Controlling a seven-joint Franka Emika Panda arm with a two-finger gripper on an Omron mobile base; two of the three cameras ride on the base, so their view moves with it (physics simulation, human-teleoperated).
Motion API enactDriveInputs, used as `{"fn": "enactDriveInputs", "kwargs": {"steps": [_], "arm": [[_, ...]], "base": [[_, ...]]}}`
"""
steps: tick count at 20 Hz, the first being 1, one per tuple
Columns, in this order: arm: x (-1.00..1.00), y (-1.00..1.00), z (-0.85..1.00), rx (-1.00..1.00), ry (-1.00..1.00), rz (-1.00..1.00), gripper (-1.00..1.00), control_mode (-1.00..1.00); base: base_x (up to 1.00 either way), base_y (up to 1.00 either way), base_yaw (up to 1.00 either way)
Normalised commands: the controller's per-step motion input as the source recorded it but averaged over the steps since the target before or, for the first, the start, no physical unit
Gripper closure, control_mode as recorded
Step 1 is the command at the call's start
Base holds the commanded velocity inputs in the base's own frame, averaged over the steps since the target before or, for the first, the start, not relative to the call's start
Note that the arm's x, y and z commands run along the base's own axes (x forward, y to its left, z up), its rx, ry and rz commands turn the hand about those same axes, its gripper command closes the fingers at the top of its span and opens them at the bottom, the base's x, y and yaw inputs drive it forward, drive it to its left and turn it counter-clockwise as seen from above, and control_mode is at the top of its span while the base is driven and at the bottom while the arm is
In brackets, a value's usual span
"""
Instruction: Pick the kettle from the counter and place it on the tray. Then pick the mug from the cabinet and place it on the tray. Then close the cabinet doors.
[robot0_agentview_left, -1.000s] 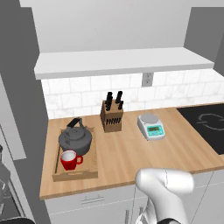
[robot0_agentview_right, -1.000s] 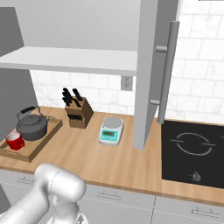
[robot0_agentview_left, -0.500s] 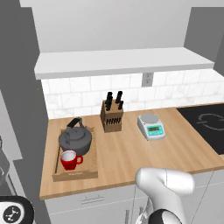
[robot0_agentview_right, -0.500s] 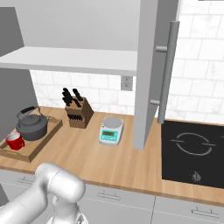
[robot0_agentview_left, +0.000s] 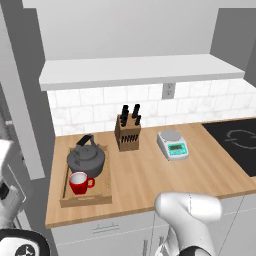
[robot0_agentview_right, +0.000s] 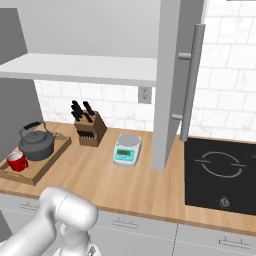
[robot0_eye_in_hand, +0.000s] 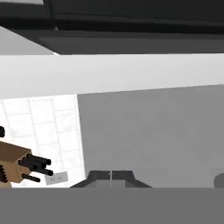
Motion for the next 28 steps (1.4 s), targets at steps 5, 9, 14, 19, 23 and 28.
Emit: {"fn": "enactDriveInputs", "kwargs": {"steps": [5, 9, 14, 19, 23, 28], "arm": [[0.51, -0.57, 0.00, 0.00, -0.01, -0.08, 1.00, -1.00], [0.31, -0.61, 0.00, -0.01, -0.12, -0.11, 1.00, -1.00], [0.31, -0.71, 0.00, -0.04, -0.15, -0.18, 1.00, -1.00], [0.30, -0.76, 0.01, 0.00, -0.27, -0.16, 1.00, -1.00], [0.23, -0.58, 0.42, 0.00, -0.21, -0.06, 1.00, -1.00], [-0.01, -0.42, 0.98, -0.09, -0.10, -0.04, 1.00, -1.00]], "base": [[0.00, 0.00, 0.00], [0.00, 0.00, 0.00], [0.00, 0.00, 0.00], [0.00, 0.00, 0.00], [0.00, 0.00, 0.00], [0.00, 0.00, 0.00]]}}
